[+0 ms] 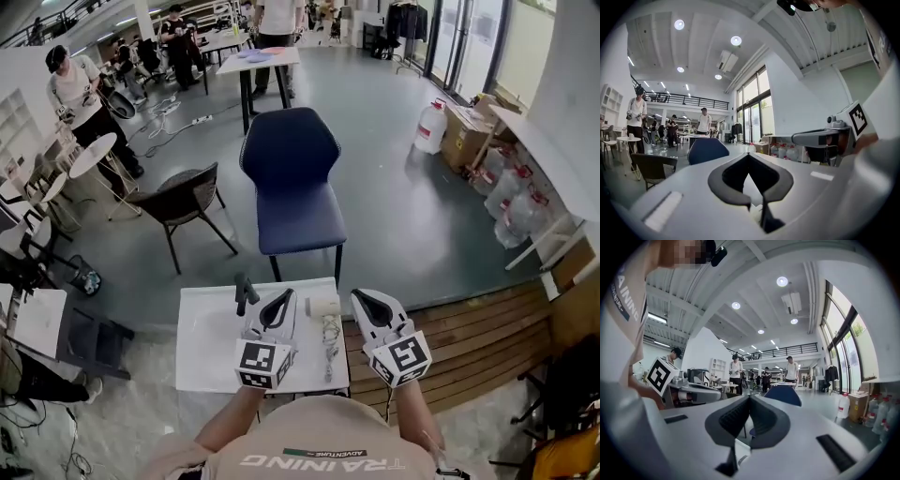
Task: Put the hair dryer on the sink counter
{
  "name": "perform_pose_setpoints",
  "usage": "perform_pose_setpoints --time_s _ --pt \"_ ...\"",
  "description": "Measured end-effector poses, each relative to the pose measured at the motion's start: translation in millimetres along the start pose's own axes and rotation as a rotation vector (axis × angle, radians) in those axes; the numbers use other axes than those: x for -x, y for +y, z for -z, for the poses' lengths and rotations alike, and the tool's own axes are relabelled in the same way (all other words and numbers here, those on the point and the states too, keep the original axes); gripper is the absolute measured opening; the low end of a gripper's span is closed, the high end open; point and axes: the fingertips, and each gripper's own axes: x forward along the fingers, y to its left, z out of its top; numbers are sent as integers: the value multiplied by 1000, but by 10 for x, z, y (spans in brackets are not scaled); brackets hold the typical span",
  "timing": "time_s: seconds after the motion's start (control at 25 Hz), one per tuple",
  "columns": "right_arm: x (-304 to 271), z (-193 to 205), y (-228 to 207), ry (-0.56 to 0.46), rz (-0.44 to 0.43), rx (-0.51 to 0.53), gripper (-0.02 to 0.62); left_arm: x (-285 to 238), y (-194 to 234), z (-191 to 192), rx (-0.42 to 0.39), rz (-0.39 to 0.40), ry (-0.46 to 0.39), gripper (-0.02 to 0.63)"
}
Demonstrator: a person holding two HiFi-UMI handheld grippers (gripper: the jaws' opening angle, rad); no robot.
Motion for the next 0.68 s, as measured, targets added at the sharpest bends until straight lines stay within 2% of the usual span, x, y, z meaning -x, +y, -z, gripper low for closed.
perform_pose_setpoints --time_s 0.32,0.68 --pt "-80 -47 65 8 -27 41 5 -48 19 -4 -4 4 5 7" --pt "-108 8 31 26 -33 60 5 -96 104 -95 -10 -29 -7 7"
